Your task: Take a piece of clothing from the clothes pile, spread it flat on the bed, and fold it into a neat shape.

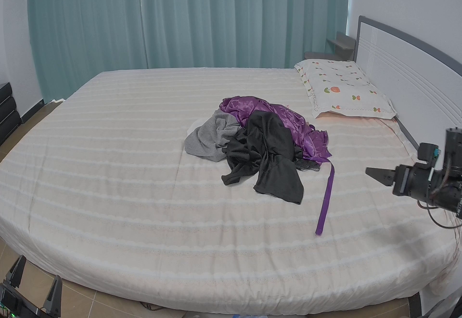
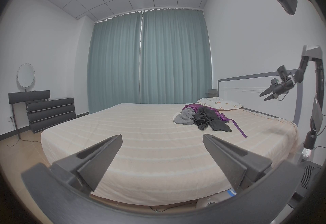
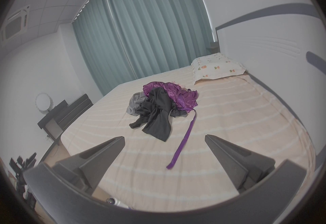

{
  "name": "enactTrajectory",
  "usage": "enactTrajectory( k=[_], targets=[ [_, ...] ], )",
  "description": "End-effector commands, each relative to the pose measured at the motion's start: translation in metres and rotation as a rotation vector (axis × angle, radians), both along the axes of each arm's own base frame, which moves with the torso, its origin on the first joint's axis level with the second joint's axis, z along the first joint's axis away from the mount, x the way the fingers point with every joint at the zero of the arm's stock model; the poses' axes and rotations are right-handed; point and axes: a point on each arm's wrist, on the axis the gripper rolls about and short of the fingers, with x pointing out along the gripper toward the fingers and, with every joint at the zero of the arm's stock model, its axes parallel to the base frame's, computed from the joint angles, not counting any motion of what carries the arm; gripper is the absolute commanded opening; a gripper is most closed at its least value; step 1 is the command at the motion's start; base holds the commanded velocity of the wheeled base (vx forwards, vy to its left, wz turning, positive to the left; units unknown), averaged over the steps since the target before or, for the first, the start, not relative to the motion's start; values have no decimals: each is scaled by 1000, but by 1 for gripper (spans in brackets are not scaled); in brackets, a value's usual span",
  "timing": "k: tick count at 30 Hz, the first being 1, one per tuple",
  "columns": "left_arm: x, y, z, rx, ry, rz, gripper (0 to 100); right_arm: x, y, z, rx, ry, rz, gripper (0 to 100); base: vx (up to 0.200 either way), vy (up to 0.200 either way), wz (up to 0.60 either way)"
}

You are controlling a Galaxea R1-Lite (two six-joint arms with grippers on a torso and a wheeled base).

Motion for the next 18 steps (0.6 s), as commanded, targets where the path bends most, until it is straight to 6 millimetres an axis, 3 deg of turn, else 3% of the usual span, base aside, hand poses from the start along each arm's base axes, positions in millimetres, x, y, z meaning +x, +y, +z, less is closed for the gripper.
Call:
enactTrajectory(
  k=[1,8,18],
  targets=[
    [0,0,-5,0,0,0,100,117,29,-71,40,130,-13,100,0,0,0],
    [0,0,-5,0,0,0,100,168,50,-108,111,178,-55,100,0,0,0],
    [0,0,-5,0,0,0,100,210,62,-175,215,280,-128,100,0,0,0]
  ],
)
